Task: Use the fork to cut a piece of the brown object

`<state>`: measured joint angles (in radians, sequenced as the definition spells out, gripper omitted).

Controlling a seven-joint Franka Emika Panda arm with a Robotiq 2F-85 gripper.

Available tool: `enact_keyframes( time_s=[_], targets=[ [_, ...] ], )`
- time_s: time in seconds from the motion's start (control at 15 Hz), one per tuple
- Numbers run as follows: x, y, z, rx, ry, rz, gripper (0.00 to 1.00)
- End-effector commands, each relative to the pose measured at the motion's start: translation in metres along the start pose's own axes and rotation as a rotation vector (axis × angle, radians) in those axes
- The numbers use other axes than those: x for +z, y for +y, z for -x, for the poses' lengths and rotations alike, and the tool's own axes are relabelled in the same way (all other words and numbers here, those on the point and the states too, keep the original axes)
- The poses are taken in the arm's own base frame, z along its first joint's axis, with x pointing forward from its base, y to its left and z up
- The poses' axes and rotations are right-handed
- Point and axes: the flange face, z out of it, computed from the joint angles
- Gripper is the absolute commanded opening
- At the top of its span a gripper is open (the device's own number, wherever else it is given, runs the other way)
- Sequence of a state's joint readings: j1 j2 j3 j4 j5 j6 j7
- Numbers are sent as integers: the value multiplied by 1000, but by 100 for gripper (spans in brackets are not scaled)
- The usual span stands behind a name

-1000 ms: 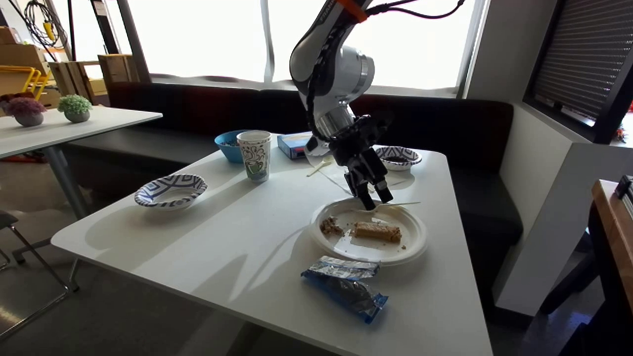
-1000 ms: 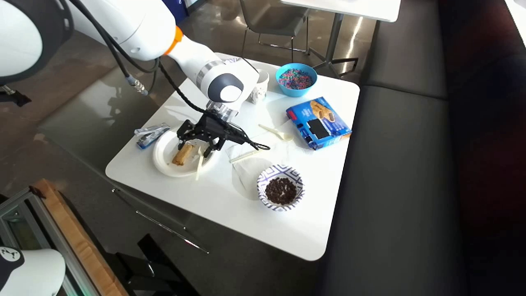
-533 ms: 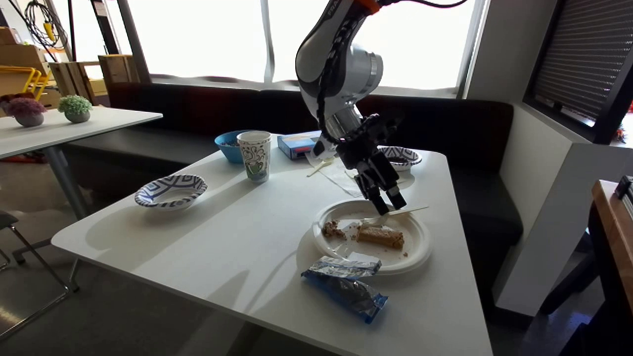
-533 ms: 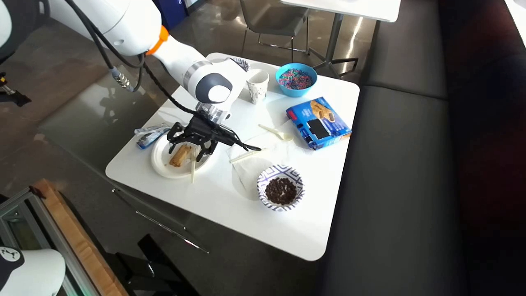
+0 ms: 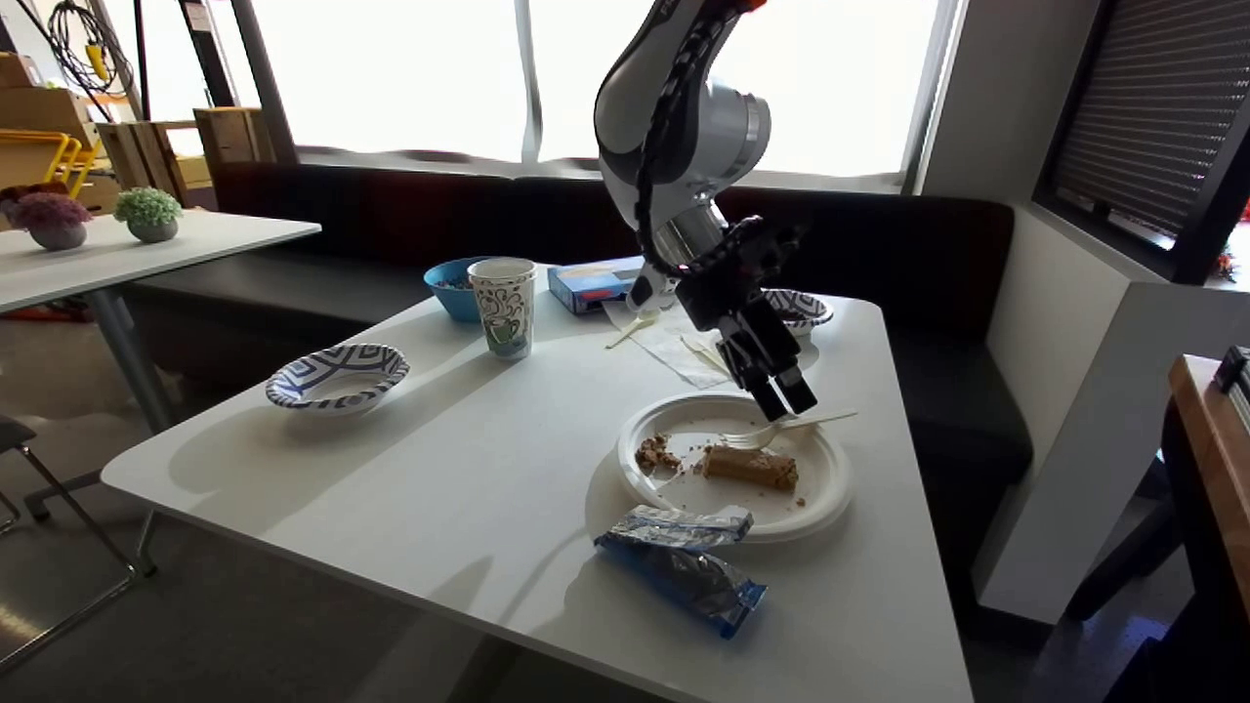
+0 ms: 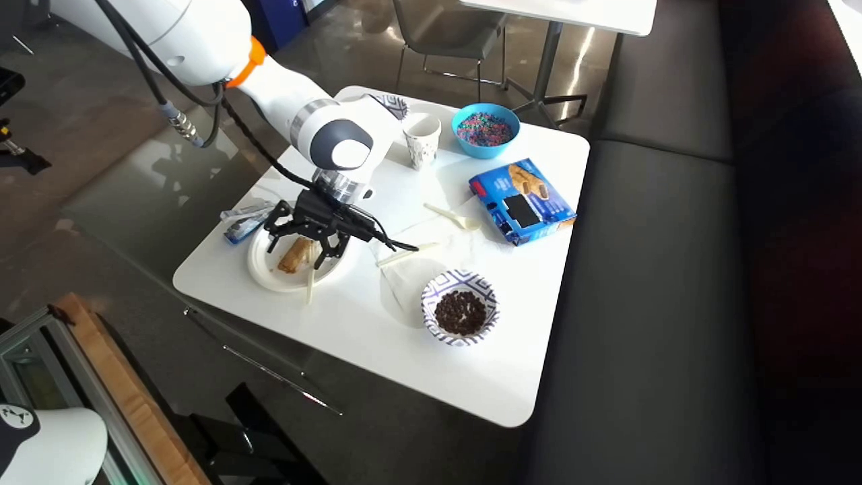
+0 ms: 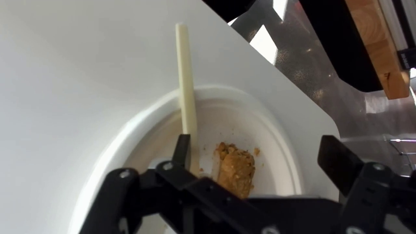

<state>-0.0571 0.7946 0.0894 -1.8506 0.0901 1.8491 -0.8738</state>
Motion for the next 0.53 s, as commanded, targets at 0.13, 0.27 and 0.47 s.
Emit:
enact_keyframes(
  time_s=[0.13, 0.27, 0.47],
  targets=[
    [3, 1, 5, 33, 31, 43, 100],
    [6, 3, 5, 35, 36, 39, 100],
    [9, 3, 6, 27, 31, 24, 100]
  ],
)
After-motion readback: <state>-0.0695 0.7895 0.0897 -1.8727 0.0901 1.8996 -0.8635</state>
